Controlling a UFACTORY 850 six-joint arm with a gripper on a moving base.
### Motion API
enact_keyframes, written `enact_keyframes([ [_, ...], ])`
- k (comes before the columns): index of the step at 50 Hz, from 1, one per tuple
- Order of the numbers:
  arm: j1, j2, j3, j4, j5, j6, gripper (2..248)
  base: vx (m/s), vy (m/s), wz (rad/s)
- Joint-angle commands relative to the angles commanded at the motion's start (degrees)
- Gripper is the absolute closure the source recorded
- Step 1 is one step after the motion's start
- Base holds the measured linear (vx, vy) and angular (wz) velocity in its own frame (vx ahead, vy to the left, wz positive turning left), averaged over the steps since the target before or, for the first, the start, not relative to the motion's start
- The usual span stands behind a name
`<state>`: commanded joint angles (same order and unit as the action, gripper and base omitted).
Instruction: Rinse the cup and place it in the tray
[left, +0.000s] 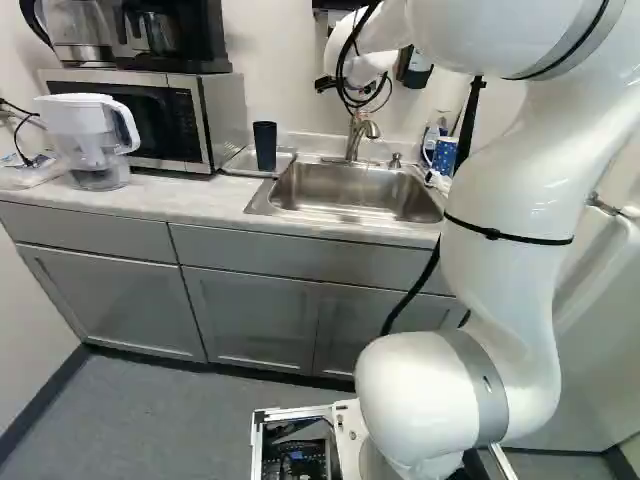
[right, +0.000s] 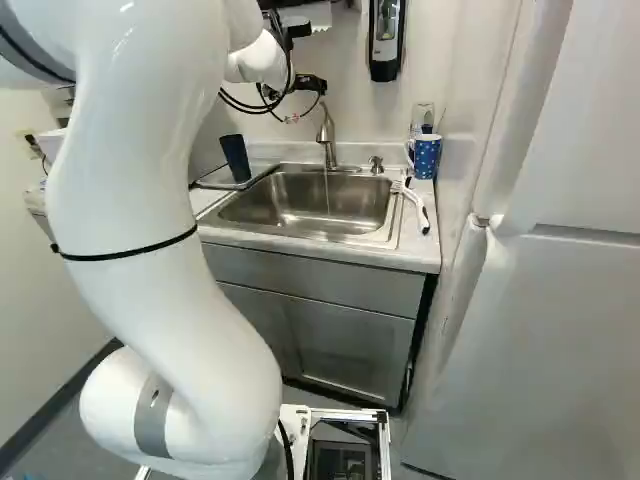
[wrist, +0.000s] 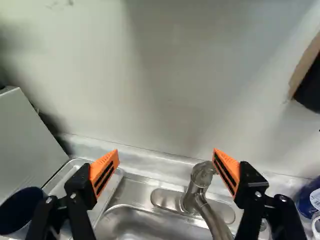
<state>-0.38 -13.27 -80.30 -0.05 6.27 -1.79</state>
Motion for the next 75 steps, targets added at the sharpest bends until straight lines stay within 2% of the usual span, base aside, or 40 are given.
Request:
enact_keyframes([
  [44,0.00,0.40,0.45,0.00,-5.04,0.00,3,0.000,0.000,0.000],
  [75,0.00,1.08,1.07,0.00,-4.51,0.00,3,0.000,0.000,0.000],
])
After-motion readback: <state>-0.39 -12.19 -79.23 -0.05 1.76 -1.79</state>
